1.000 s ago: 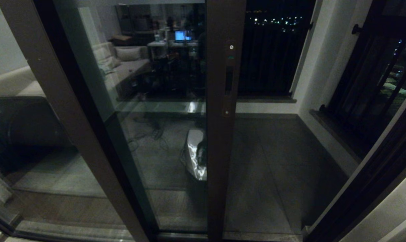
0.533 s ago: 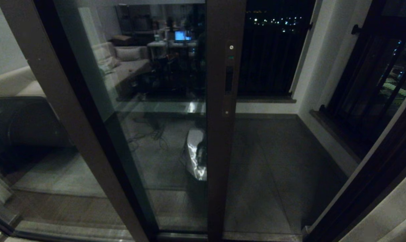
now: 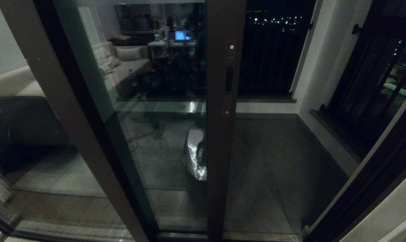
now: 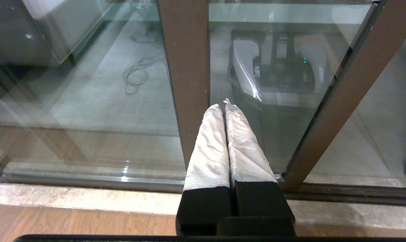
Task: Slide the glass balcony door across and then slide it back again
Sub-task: Close the slid door
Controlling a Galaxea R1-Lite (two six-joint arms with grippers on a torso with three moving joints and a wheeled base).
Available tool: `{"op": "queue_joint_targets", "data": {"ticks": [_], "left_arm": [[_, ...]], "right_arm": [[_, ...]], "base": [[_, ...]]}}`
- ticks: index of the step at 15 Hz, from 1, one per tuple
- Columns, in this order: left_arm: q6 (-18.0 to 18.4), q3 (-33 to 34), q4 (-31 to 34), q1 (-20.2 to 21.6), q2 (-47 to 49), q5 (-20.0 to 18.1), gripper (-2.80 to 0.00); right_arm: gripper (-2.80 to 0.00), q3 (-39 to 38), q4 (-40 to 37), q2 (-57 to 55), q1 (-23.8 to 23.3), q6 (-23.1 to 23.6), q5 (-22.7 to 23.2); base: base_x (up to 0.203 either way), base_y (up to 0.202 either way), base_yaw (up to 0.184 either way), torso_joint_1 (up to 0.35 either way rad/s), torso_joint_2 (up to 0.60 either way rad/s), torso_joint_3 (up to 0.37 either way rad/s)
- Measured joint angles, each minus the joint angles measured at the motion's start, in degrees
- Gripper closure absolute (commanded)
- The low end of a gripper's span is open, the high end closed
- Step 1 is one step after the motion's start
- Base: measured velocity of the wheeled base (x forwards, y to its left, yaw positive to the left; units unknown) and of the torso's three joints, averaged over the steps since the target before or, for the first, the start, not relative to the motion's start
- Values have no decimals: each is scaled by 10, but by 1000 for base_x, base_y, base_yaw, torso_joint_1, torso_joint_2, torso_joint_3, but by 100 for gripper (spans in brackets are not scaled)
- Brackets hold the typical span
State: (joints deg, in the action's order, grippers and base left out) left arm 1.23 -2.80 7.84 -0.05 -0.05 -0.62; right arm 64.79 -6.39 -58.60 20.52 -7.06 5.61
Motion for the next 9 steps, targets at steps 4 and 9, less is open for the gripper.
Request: {"op": "queue_joint_targets", "data": {"ticks": [4, 9], "left_arm": [[0, 0, 0, 0, 0, 0, 0], [0, 0, 0, 0, 0, 0, 0]], "right_arm": [[0, 57, -4, -121, 166, -21, -161], [0, 123, -5, -248, 230, -22, -297]], "base": [[0, 0, 0, 0, 0, 0], [0, 0, 0, 0, 0, 0]]}}
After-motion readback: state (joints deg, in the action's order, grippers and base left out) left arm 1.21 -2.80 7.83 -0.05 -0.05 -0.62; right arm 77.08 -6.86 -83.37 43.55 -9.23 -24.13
